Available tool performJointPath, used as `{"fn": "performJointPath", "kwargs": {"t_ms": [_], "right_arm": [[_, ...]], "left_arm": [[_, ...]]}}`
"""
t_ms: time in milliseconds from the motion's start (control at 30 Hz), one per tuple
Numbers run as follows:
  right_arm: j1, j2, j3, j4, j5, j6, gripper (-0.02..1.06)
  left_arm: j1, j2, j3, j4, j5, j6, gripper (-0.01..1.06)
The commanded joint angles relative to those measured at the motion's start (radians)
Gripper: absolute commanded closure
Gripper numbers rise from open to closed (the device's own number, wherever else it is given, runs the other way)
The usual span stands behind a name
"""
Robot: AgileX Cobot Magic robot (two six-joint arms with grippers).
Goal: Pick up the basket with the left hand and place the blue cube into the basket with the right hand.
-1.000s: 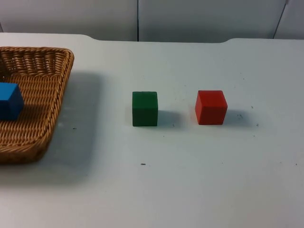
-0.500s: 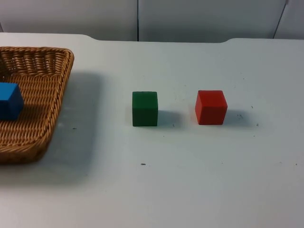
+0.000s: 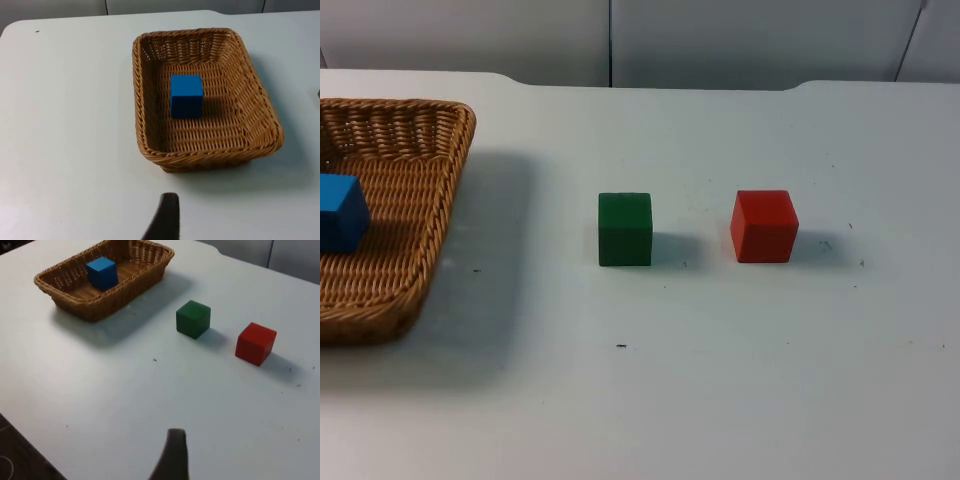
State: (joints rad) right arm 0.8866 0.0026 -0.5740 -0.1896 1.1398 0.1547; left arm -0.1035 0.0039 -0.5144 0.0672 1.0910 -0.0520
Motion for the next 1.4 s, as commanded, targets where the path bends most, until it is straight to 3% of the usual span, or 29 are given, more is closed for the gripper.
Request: {"fn": "performJointPath", "kwargs": {"t_ms": [0,167,300,1367], "right_arm": [[-0.003,-0.003,0.004,0.008,0.021,0.003,0.32],[-0.003,-0.003,0.031,0.010,0.021,-0.025,0.32],[-0.003,-0.003,0.051,0.016,-0.034,-0.044,0.32],[-0.003,-0.003,0.067,0.094,-0.062,-0.142,0.32]], "left_arm": [[-0.005,-0.004,0.002,-0.008,-0.013,0.001,0.26],[-0.005,-0.004,0.002,-0.008,-0.013,0.001,0.14],[-0.005,-0.004,0.002,-0.011,-0.013,0.004,0.04],[-0.005,-0.004,0.002,-0.012,-0.013,0.007,0.03]]}}
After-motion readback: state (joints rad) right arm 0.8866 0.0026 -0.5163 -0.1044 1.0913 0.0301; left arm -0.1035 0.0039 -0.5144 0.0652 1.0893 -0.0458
